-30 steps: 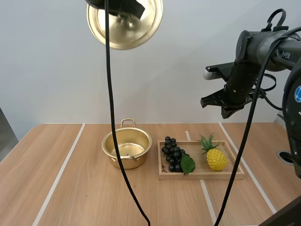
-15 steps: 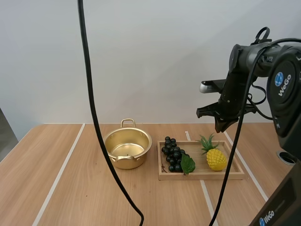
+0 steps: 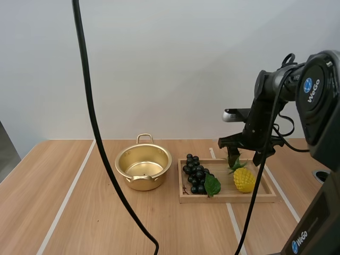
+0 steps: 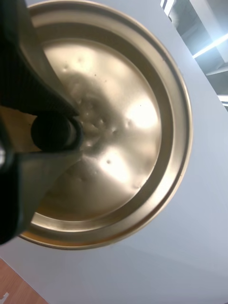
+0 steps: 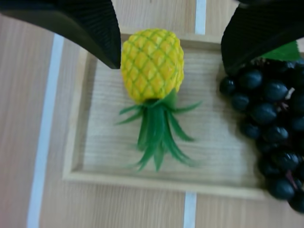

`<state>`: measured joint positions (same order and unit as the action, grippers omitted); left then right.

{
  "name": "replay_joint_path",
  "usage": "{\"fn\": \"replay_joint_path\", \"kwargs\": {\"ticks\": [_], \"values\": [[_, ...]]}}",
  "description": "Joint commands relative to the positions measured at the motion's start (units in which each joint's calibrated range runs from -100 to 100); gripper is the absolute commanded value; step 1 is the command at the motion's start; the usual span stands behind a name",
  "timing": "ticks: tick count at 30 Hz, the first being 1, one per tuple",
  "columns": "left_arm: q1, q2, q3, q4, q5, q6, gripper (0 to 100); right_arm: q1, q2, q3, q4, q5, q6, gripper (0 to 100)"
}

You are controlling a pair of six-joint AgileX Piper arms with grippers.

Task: Open the pot, put the pineapple inside, and close it

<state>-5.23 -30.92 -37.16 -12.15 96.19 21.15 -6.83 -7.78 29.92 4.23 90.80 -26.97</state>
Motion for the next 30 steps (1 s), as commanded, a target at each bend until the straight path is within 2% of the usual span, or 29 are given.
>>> {"fn": "replay_joint_path", "kwargs": {"ticks": [1,6,15,30], "values": [[-0.06,-0.03,-0.4,0.69,0.85,-0.1,0,-0.23,-0.24,2.6,-0.74,-2.01,-0.29,100],[-0.06,0.39,-0.4,0.69,2.09,-0.1,0,-0.23,-0.24,5.98,-2.03,-6.2,-0.29,100],[-0.06,0.49,-0.4,0.69,3.81,-0.1,0,-0.23,-0.24,12.09,-3.24,-20.47,-0.29,100],[-0.06,0.49,-0.4,0.69,3.81,-0.1,0,-0.23,5.42,12.21,-3.63,-24.35,-0.29,100]]}}
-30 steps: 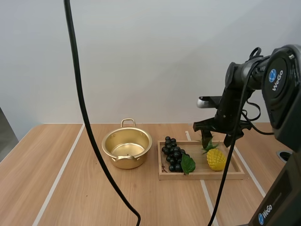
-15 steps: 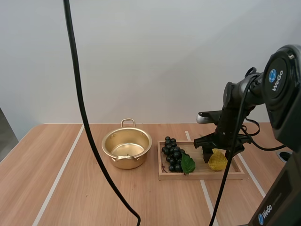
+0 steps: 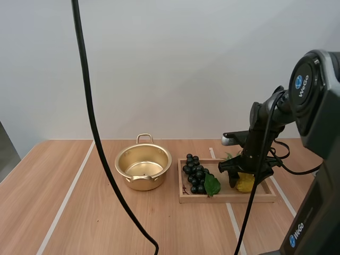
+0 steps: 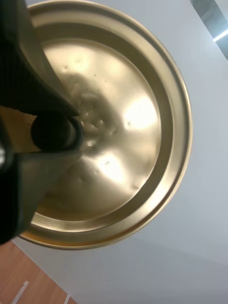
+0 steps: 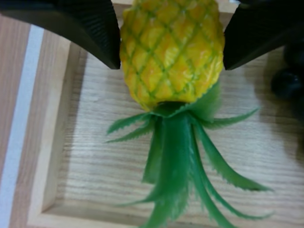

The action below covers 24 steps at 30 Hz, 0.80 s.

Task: Open the pot, put the pineapple inside, and close it

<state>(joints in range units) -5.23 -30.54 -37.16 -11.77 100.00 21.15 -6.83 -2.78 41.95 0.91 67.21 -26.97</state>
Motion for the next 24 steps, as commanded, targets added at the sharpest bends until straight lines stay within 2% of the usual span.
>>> {"fn": "replay_joint_path", "kwargs": {"ticks": [1,11,12,15,19,20,24], "values": [[-0.06,0.11,-0.4,0.31,0.0,-0.1,0,-0.23,0.91,0.19,-0.31,-0.91,-0.29,100],[-0.06,0.11,-0.4,0.31,0.0,-0.1,0,-0.23,2.21,0.19,-0.31,-3.29,-0.29,100],[-0.06,0.11,-0.4,0.31,0.0,-0.1,0,-0.23,2.21,0.19,-0.31,-3.53,-0.29,93],[-0.06,0.11,-0.4,0.31,0.0,-0.1,0,-0.23,2.21,0.19,-0.31,-4.94,0.14,59],[-0.06,0.11,-0.4,0.31,0.0,-0.1,0,-0.23,2.21,0.19,-0.91,-6.3,0.14,5],[-0.06,0.11,-0.4,0.31,0.0,-0.1,0,-0.23,2.21,0.19,-0.91,-6.52,0.14,0],[-0.06,0.11,-0.4,0.31,0.0,-0.1,0,-0.23,2.21,-0.27,-1.68,-7.13,0.02,0]]}}
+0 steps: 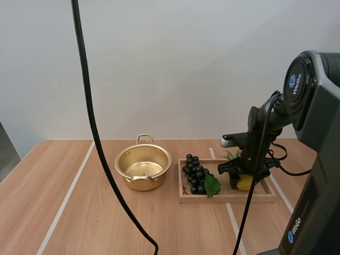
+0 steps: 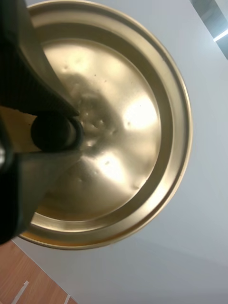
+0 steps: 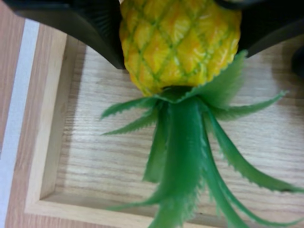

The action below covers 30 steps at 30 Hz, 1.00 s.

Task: Open the pot, put the pineapple inside, and close it

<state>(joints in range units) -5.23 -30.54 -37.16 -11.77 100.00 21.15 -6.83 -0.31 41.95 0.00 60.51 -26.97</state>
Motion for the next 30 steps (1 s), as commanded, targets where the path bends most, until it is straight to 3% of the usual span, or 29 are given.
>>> {"fn": "replay_joint_path", "kwargs": {"ticks": [1,10,18,23,30], "values": [[-0.06,0.11,-0.4,0.31,0.0,-0.1,0,-0.23,-0.38,-0.81,-0.77,-0.23,0.02,0],[-0.06,0.11,-0.4,0.31,0.0,-0.33,0,-0.23,-6.6,-15.13,0.34,16.01,0.02,0],[-0.06,-0.32,-0.55,0.31,-19.88,-7.11,0,0.65,-14.29,-28.65,6.45,22.79,-2.57,0],[-0.06,-0.56,-0.55,0.6,-21.54,-7.11,0,4.11,-15.6,-33.99,9.44,26.63,-4.42,0],[-0.06,-0.79,-0.55,3.64,-20.5,-7.11,0,12.47,-15.22,-34.98,9.44,26.3,-4.42,0]]}}
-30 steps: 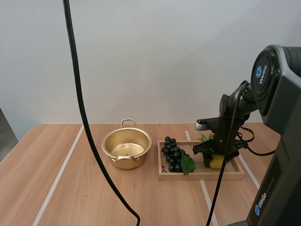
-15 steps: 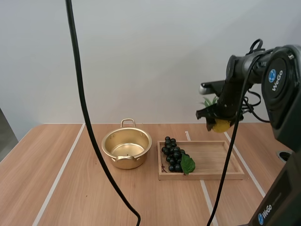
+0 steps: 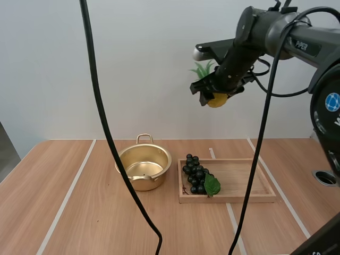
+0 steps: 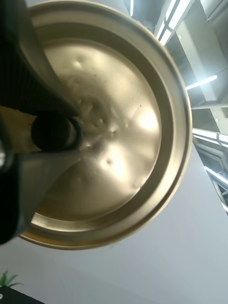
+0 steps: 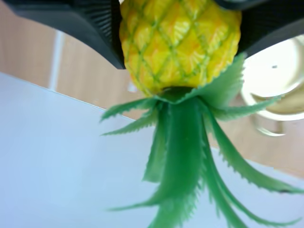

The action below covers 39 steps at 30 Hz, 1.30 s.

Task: Open the pot, put the pineapple inside, and close it

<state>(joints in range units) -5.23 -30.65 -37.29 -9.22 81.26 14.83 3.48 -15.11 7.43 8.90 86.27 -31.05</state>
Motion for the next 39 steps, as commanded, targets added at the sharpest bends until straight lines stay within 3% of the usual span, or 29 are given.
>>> {"fn": "replay_joint_path", "kwargs": {"ticks": [1,6,11,23,39], "values": [[-0.06,-0.81,-0.42,1.32,-1.56,-0.79,0,3.51,-0.26,-0.46,0.54,0.3,-0.35,0],[-0.06,-1.37,-0.42,1.69,0.91,-0.6,0,8.72,2.39,-0.46,0.32,0.16,-0.6,0],[-0.06,-1.88,-0.42,2.81,3.65,-0.6,0,10.91,7.91,-0.46,0.22,0.16,-1.85,0],[-0.06,-1.88,-0.28,5.81,8.73,-0.52,0,14.04,18.49,-0.46,0.22,4.7,-3.23,0],[-0.06,-1.88,-0.28,7.14,12.1,-0.52,0,14.36,24.9,-0.46,1.18,4.38,-3.23,0]]}}
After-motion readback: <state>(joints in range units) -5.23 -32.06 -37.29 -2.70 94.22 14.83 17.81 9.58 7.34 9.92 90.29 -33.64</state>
